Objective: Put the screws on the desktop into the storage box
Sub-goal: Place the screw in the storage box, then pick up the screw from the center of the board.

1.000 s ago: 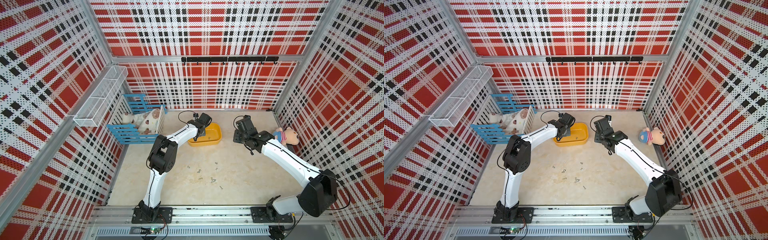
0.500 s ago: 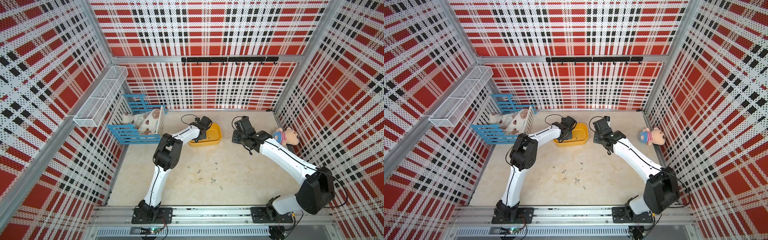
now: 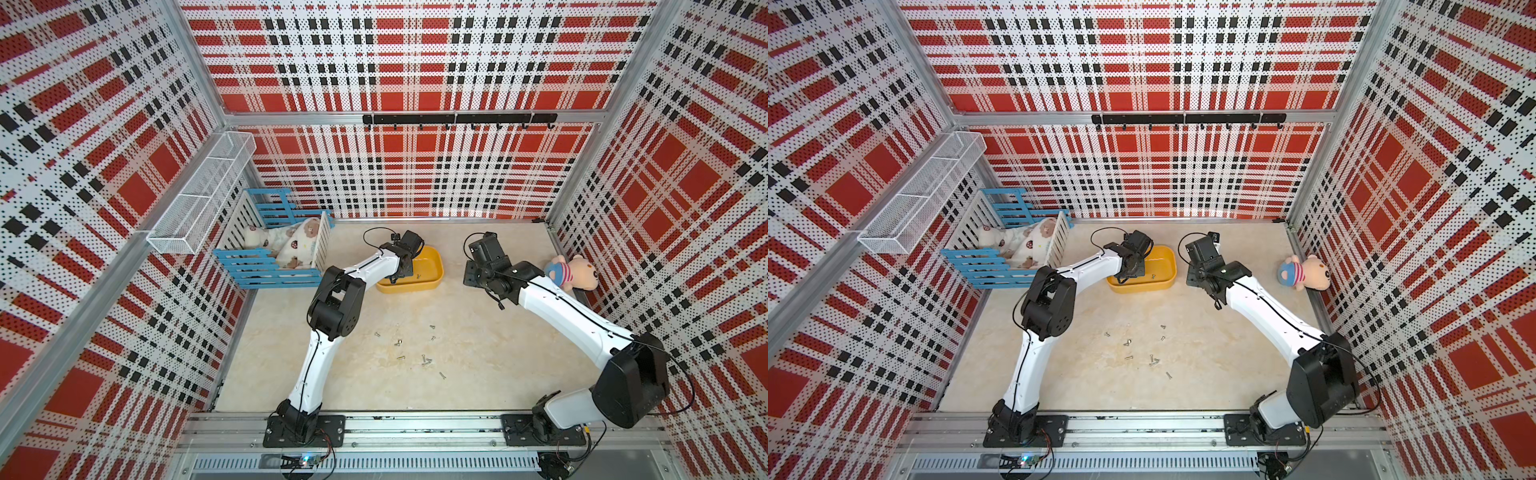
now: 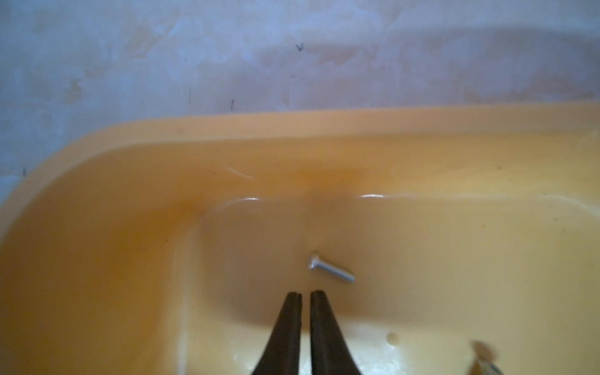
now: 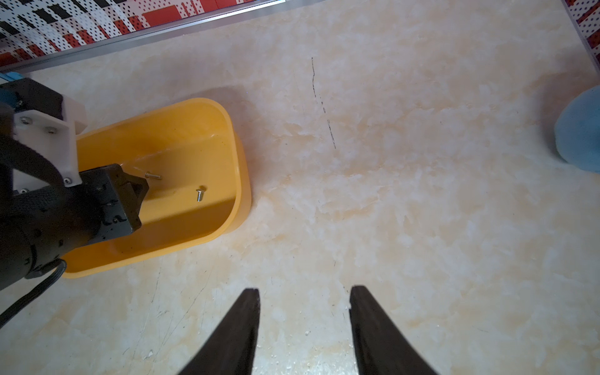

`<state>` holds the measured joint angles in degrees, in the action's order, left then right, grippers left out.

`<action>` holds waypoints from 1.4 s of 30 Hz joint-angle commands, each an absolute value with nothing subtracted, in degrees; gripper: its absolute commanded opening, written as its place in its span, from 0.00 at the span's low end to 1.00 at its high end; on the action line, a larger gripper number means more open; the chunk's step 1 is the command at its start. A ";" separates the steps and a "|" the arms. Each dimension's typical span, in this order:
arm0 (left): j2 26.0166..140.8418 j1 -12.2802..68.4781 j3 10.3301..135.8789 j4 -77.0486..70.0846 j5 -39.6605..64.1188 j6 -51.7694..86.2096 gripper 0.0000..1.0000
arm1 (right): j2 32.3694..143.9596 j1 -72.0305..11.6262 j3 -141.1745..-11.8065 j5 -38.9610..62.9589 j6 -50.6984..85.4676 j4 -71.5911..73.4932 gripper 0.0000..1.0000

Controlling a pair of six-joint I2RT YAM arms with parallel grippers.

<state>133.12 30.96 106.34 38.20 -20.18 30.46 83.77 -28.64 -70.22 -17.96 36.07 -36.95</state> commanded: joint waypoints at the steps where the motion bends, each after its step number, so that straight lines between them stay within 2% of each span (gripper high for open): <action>1: 129.15 30.59 106.18 38.06 -22.31 29.85 0.25 | 82.99 -28.43 -70.00 -17.84 36.30 -36.74 0.52; 2: 127.94 30.67 106.11 38.06 -22.90 29.64 0.31 | 82.84 -28.50 -69.98 -17.82 36.27 -36.78 0.53; 6: 123.53 30.72 106.08 38.06 -24.16 28.73 0.44 | 82.40 -28.77 -70.18 -17.80 36.04 -37.39 0.55; 9: 120.70 30.85 106.35 38.27 -24.26 27.96 0.47 | 82.18 -28.97 -70.16 -17.69 36.26 -37.53 0.56; 19: 101.07 30.13 97.91 38.96 -27.14 26.97 0.46 | 84.99 -33.74 -71.20 -14.00 35.11 -40.34 0.56; 29: 82.97 20.38 79.40 36.50 -24.31 22.89 0.47 | 96.27 -39.84 -72.06 -7.44 33.20 -41.48 0.56; 34: 79.21 16.11 71.27 33.12 -21.91 21.45 0.47 | 102.23 -41.37 -75.72 -5.14 27.08 -45.23 0.57; 42: 77.82 12.35 63.08 26.95 -17.75 21.45 0.47 | 106.90 -42.27 -77.86 -2.43 23.67 -47.06 0.51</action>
